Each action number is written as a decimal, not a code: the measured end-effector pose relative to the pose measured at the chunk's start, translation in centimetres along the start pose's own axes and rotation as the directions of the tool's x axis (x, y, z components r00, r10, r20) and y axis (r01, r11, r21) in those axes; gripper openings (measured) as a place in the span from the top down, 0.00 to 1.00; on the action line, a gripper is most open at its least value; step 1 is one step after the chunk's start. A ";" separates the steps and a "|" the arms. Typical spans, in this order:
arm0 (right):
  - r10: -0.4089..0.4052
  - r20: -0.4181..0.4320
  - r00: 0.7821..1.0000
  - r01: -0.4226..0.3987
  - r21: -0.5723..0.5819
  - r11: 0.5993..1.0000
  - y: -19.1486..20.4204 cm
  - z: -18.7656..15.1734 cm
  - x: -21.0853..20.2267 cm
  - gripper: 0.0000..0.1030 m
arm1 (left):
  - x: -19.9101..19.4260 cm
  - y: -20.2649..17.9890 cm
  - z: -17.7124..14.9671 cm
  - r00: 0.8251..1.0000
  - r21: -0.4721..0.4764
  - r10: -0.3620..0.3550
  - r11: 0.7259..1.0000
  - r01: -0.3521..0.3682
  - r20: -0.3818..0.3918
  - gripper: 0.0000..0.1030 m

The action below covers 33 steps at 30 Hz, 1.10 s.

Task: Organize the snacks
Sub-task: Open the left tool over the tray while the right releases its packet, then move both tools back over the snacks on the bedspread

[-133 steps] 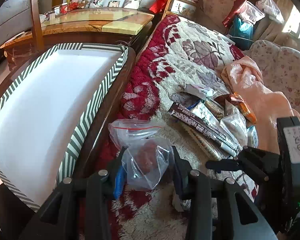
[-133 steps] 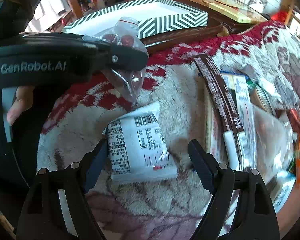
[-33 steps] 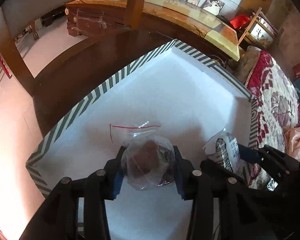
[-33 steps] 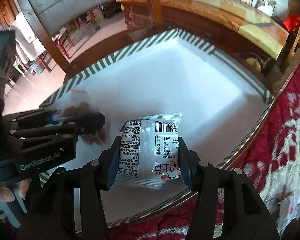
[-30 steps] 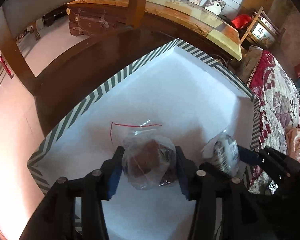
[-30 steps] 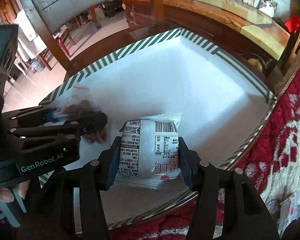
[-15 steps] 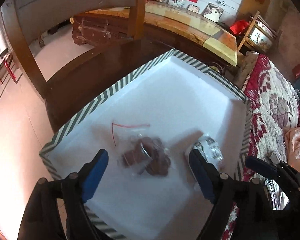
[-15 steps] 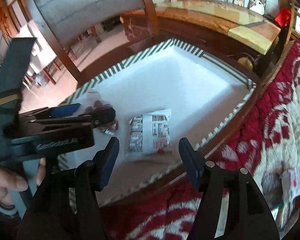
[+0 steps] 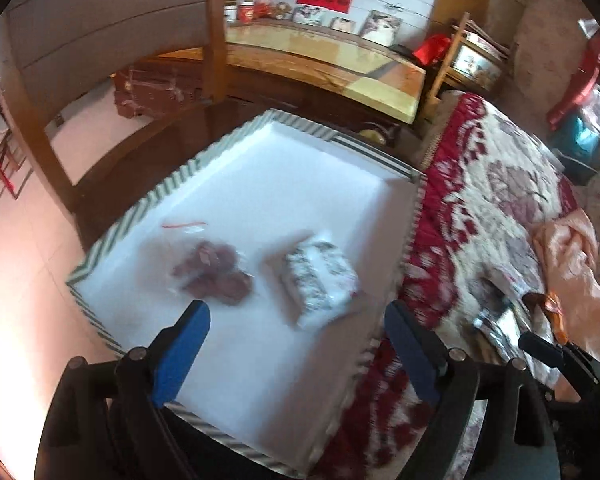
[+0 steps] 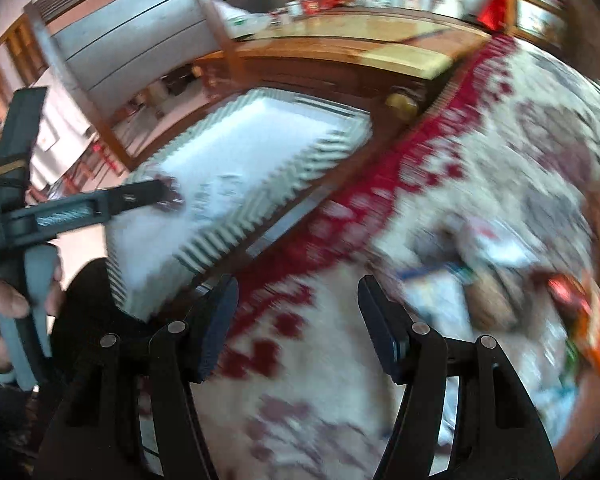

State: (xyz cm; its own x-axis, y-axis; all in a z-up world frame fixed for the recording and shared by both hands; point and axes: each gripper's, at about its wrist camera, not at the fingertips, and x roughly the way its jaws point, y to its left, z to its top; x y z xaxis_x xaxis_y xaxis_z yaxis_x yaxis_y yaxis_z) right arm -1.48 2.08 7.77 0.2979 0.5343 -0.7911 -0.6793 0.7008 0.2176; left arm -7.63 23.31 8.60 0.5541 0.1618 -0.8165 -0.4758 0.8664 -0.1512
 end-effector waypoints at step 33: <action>0.141 -0.035 0.989 -0.137 0.087 0.987 -3.2 -7.7 -3.0 0.38 | 0.7 -9.3 -5.1 0.996 0.181 -0.029 0.982 0.044 -0.085 0.11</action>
State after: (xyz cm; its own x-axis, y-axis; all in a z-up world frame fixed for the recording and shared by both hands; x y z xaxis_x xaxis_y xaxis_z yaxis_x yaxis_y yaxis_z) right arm -5.34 -5.43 5.05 0.1755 0.6108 -0.7721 -0.6531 0.6591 0.3729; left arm -6.30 12.99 6.64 0.5076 0.0961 -0.8562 -0.3194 0.9439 -0.0834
